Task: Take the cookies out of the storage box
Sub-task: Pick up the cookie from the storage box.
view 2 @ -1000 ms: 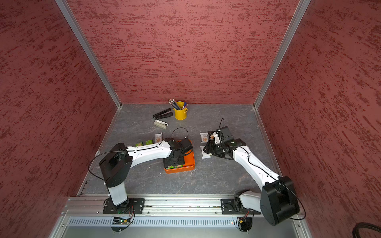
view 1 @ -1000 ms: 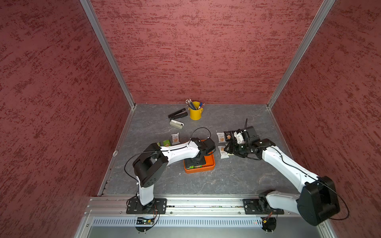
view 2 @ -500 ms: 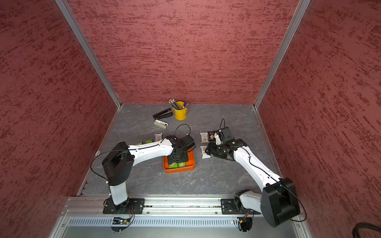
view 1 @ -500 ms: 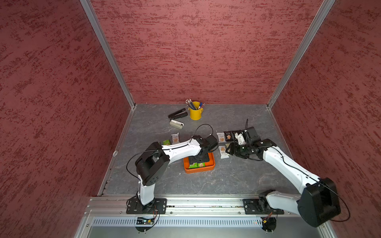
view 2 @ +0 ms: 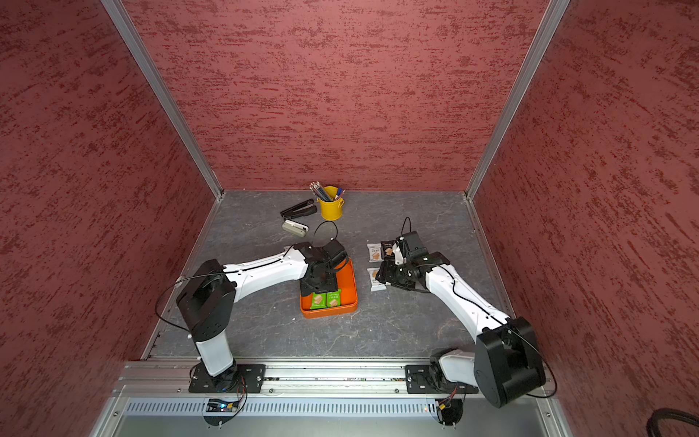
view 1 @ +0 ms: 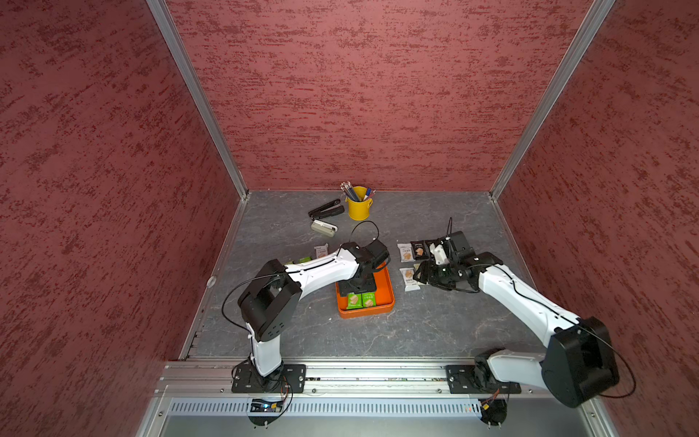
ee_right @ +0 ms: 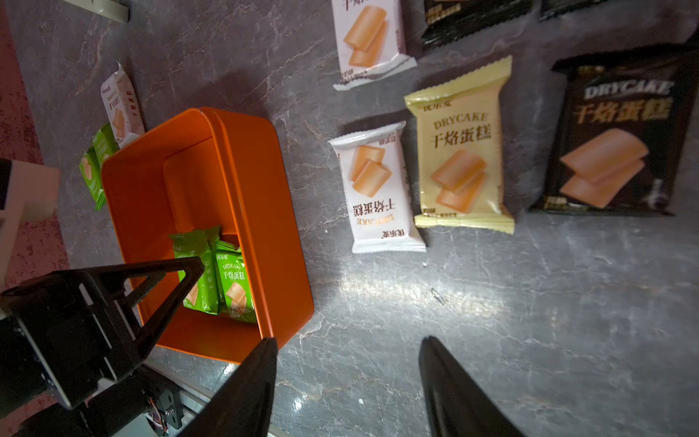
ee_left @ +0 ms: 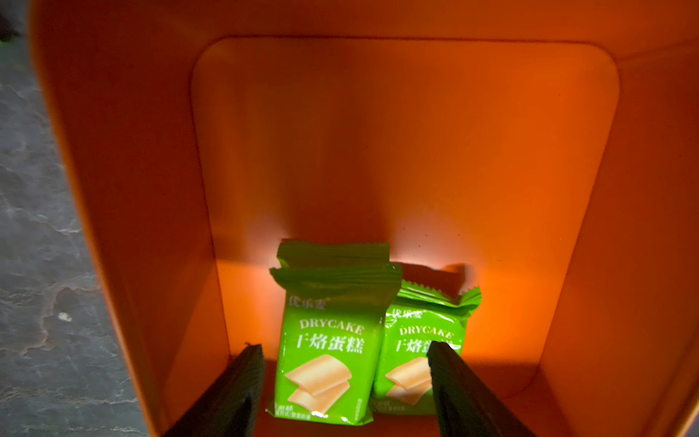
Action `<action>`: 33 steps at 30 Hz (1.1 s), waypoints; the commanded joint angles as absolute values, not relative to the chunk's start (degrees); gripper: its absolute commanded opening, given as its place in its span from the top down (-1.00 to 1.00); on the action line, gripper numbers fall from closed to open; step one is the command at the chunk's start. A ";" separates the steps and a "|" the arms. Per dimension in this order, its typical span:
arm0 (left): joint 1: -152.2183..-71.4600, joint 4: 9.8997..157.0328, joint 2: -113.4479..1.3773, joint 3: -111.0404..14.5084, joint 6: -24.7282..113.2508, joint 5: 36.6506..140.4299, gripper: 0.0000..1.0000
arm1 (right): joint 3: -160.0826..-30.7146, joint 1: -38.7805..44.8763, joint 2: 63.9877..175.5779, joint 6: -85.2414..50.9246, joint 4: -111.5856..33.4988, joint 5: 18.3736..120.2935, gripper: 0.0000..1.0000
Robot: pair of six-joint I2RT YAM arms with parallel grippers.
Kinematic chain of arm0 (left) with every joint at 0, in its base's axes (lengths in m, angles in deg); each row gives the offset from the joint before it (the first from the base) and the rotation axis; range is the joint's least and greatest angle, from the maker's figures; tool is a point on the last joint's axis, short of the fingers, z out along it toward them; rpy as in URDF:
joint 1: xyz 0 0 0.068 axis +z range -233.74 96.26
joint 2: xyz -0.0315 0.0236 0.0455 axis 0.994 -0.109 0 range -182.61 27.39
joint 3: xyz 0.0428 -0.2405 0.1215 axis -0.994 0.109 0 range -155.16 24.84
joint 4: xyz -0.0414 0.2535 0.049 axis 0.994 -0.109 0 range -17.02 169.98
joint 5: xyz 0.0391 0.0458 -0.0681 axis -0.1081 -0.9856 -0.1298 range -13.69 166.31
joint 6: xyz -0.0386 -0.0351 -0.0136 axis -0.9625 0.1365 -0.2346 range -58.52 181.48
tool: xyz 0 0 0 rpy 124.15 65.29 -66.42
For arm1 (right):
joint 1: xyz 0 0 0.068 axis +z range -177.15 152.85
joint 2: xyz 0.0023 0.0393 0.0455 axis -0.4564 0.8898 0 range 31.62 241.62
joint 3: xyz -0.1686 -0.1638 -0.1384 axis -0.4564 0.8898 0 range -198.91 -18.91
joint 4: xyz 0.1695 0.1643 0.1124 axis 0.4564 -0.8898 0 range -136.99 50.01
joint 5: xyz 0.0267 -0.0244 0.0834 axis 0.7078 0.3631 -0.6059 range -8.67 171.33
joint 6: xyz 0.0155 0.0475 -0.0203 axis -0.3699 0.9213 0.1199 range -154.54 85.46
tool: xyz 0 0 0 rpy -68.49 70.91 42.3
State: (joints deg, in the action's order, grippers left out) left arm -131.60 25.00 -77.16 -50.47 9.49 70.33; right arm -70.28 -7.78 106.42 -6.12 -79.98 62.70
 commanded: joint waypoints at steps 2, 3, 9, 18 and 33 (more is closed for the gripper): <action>-131.93 26.84 -77.40 -49.74 11.06 72.43 -0.42 | -72.70 -8.12 107.67 -5.12 -78.19 63.77 -0.29; -131.99 26.69 -77.54 -49.70 11.04 72.51 -0.40 | -73.10 -8.13 107.86 -5.06 -78.22 63.76 -0.29; -131.88 26.22 -77.53 -48.21 10.96 72.67 -0.36 | -74.32 -8.10 109.06 -5.12 -78.58 64.19 -0.29; -131.73 26.81 -76.80 -46.30 10.58 72.14 -0.39 | -73.91 -8.16 109.81 -4.92 -78.14 63.58 -0.29; -131.38 29.70 -77.55 -44.60 11.59 73.40 0.11 | -73.09 -8.09 107.67 -4.58 -79.18 64.90 -0.29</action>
